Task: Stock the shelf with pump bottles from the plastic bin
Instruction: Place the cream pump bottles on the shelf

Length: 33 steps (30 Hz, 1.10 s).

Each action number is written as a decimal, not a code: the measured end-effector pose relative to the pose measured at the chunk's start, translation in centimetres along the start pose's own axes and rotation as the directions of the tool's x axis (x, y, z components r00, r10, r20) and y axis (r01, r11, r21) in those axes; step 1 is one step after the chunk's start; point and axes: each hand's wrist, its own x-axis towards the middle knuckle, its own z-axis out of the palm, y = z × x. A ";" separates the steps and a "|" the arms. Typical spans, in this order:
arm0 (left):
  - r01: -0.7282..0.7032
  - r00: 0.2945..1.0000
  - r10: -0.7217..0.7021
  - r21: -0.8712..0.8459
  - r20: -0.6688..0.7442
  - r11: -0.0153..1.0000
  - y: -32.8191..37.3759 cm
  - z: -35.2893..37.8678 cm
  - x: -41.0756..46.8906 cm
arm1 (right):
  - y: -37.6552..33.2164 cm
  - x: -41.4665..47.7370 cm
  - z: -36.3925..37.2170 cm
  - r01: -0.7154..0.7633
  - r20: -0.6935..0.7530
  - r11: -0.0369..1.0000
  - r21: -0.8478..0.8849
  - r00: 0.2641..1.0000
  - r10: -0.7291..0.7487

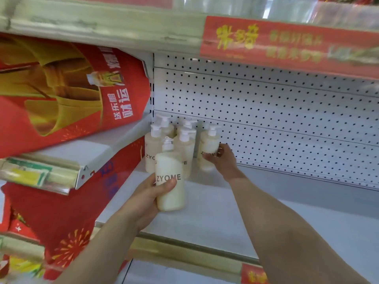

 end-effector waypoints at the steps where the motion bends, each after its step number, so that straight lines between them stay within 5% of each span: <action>1: -0.002 1.000 0.002 0.007 -0.001 1.000 0.0 -0.1 0.0 | 0.0 0.3 0.2 -0.004 -0.010 1.000 -0.001 1.000 0.004; 25: 0.008 1.000 -0.007 -0.047 0.027 0.999 0.9 1.4 -0.6 | -4.6 -1.7 -0.7 -0.161 -0.078 0.987 -0.009 0.984 0.159; 28: 0.014 1.000 -0.013 -0.031 0.026 0.999 1.2 2.5 -0.3 | -7.8 -5.8 -2.2 -0.124 0.159 0.975 0.185 0.983 0.095; 31: 0.033 0.997 -0.033 -0.003 0.063 0.999 1.2 3.5 0.2 | -9.9 -9.9 -3.4 -0.161 0.513 0.977 0.142 0.856 0.066; 33: 0.044 0.997 -0.046 0.036 0.069 0.998 1.1 4.1 0.7 | -10.1 -11.2 -3.7 -0.155 0.587 0.981 0.113 0.808 0.060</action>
